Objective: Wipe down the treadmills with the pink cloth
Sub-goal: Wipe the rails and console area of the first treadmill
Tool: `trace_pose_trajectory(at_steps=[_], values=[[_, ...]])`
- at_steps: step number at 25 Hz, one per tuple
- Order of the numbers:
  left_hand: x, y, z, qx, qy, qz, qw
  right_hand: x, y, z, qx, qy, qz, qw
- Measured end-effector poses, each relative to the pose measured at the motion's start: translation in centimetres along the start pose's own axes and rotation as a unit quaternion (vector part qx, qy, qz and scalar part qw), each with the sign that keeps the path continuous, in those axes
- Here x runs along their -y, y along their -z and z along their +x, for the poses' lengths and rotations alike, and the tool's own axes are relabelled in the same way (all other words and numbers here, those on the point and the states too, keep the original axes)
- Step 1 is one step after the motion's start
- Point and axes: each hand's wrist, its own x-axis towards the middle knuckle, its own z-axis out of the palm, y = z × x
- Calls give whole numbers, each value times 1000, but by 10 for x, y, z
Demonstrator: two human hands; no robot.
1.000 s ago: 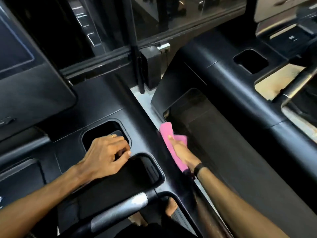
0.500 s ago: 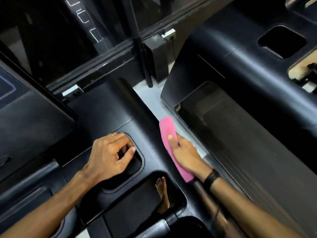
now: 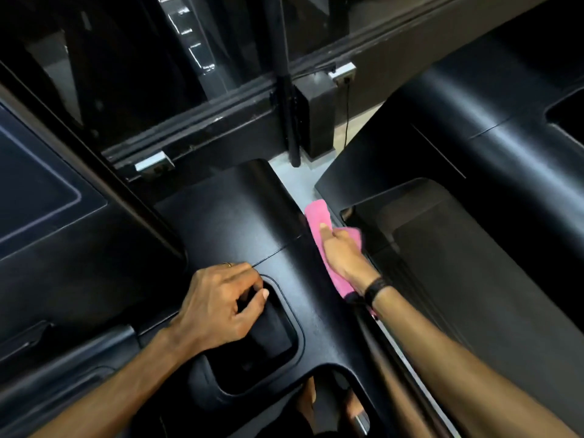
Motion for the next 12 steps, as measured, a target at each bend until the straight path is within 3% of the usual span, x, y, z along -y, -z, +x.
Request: trace_pose_trajectory(at_steps=[4,9,12], values=[[0,-2,2,17,-5,14,1000,35,-21,-14,-62,131,-105,984],[-2,0,3,46,-5,34,998,93,-22,57,-34,107,-74,991],[-3,0,4,45,-3,36,998,85,-23,45,-78,187,-147,968]])
